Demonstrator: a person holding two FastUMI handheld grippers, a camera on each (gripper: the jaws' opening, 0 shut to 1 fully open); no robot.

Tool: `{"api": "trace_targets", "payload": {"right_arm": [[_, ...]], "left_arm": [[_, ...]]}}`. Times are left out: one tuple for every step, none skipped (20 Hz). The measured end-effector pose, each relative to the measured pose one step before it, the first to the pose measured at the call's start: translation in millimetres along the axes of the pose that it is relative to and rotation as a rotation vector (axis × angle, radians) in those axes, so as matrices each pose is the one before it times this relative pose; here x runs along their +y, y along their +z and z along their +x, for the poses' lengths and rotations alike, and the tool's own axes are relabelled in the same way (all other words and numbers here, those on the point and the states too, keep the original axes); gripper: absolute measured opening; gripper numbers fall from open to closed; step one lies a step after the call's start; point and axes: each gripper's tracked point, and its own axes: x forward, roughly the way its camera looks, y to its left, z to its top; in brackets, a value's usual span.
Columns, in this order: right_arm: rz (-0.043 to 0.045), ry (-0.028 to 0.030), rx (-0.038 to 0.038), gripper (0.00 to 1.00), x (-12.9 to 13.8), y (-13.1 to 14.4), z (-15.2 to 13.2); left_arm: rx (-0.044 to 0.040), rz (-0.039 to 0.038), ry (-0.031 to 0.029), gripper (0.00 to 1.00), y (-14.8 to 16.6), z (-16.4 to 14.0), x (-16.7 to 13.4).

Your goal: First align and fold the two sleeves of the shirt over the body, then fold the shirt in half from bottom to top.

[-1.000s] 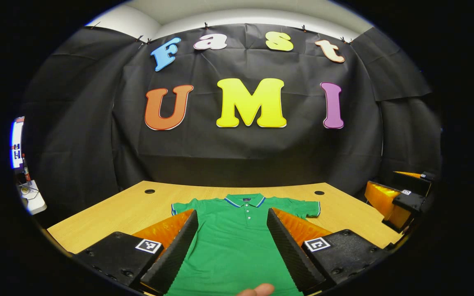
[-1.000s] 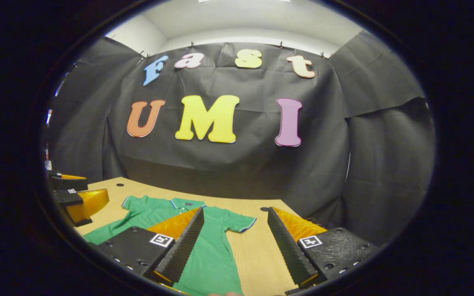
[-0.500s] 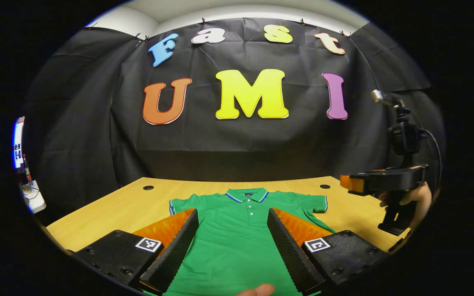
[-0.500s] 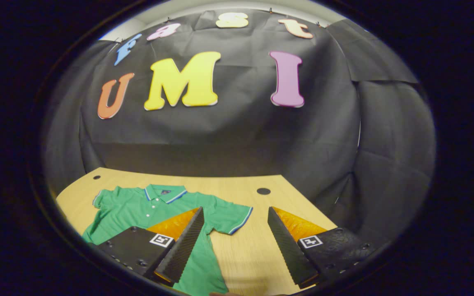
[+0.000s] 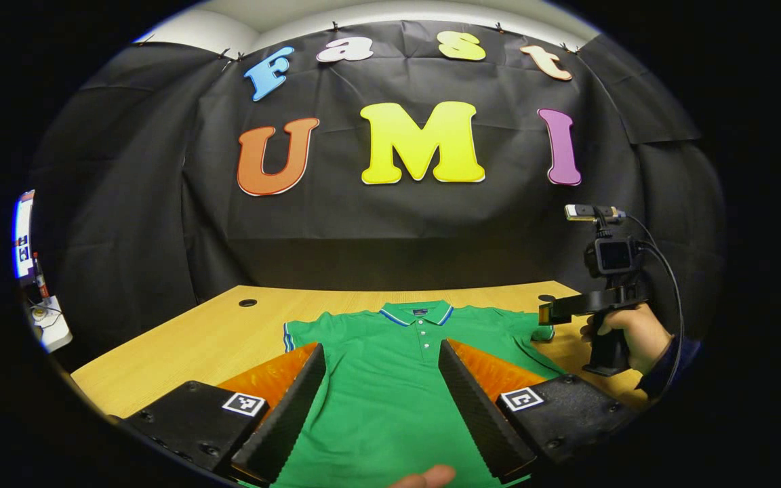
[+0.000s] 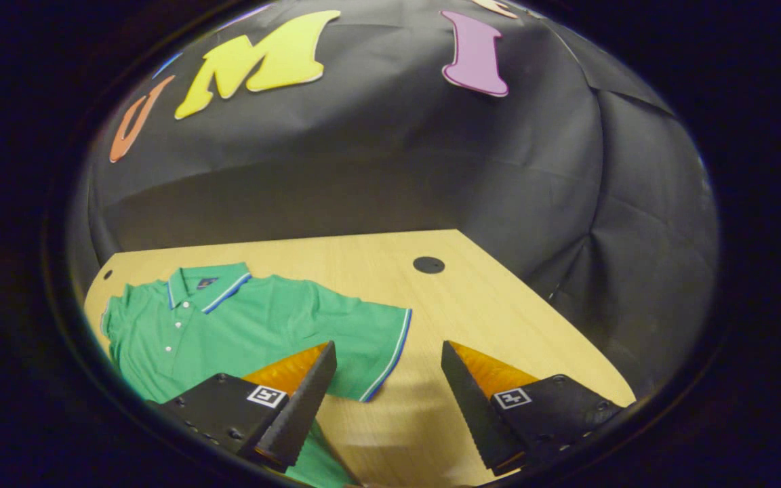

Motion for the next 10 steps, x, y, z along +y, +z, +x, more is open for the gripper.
{"api": "trace_targets", "payload": {"right_arm": [[0.01413, -0.00353, 0.02557, 0.95, 1.21, -6.99, 4.91], [0.01262, 0.01614, 0.03385, 0.95, 4.11, -7.29, 2.62], [-0.00201, 0.00266, 0.02753, 0.93, 0.49, -10.3, 3.92], [-0.01626, -0.0034, 0.03198, 0.93, -1.52, -9.6, 5.16], [-0.00349, 0.02342, -0.01058, 0.9, 2.45, 0.32, -2.43], [-0.00096, 0.00018, -0.00767, 0.9, -0.7, 2.91, 4.26], [-0.00483, 0.00121, 0.00254, 0.85, -1.58, 1.16, 1.51], [-0.00196, 0.00443, -0.00096, 0.84, -0.28, 1.79, 1.15], [-0.00103, 0.01221, 0.00683, 0.87, 1.05, 2.42, 2.64], [0.01073, 0.01407, 0.00187, 0.81, 2.43, 2.46, 3.73]], "left_arm": [[0.00708, -0.00222, 0.00019, 1.0, -0.63, 0.4, 1.03], [0.00428, -0.00217, 0.00186, 1.0, -0.76, 0.08, 1.57], [0.0002, -0.00145, 0.00158, 1.0, -0.66, 1.43, 0.81], [-0.00084, -0.00223, 0.00122, 1.0, -0.28, 1.19, 0.09], [0.00214, -0.00355, 0.00102, 1.0, -1.04, 1.67, 1.28], [0.00727, -0.0047, 0.00065, 1.0, -2.64, 1.46, 0.69], [0.00733, -0.00519, -0.00034, 1.0, -2.44, 0.94, 0.47], [0.00854, -0.00408, 0.00053, 1.0, -2.14, 1.31, 0.21], [0.01175, -0.00304, 0.00188, 1.0, -2.99, 0.63, 0.29], [0.00682, -0.00313, -0.0002, 1.0, -2.42, 0.84, -0.34]]}}
